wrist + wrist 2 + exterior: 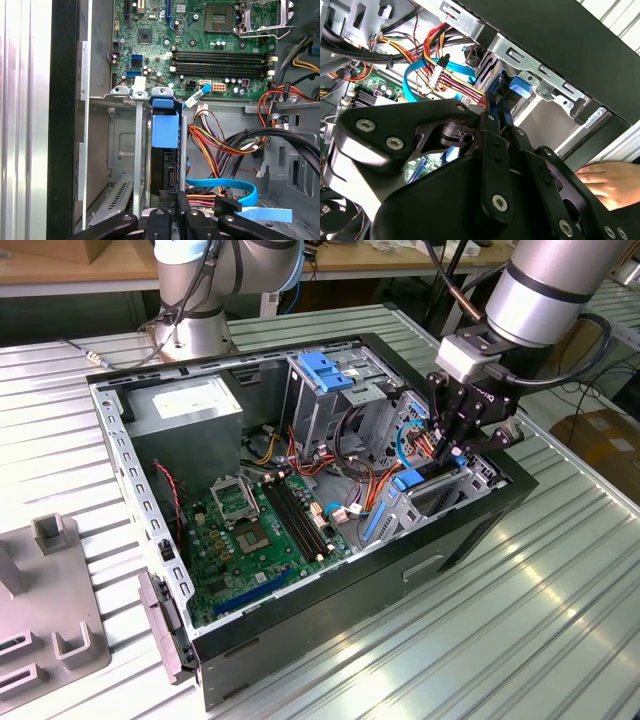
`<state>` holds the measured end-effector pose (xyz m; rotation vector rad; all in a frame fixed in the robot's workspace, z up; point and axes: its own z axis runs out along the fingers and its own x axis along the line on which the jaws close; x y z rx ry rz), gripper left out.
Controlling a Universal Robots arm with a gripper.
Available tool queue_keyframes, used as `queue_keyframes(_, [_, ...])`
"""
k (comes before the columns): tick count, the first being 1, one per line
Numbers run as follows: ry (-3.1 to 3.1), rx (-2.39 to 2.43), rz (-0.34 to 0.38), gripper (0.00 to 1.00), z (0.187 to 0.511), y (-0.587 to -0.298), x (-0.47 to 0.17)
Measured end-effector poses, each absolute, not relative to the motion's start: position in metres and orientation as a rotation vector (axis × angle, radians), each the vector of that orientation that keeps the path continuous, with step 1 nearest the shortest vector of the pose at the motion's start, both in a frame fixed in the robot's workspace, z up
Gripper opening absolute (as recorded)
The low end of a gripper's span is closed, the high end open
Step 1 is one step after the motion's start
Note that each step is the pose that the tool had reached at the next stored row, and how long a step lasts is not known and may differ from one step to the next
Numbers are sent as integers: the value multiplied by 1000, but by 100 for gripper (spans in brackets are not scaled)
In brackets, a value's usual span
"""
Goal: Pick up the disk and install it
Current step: 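Insert the first disk wire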
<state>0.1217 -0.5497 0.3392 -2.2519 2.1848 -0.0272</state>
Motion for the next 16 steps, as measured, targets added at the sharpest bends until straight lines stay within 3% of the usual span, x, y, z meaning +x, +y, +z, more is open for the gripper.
queue_keyframes(4, [2184, -2251, -26, 18, 339, -550, 122])
queue_keyframes(5, [2184, -2252, -26, 24, 339, -550, 122])
queue_keyframes(14, [2184, -2252, -26, 24, 354, -550, 122])
queue_keyframes(16, [2184, -2252, -26, 16, 354, -550, 122])
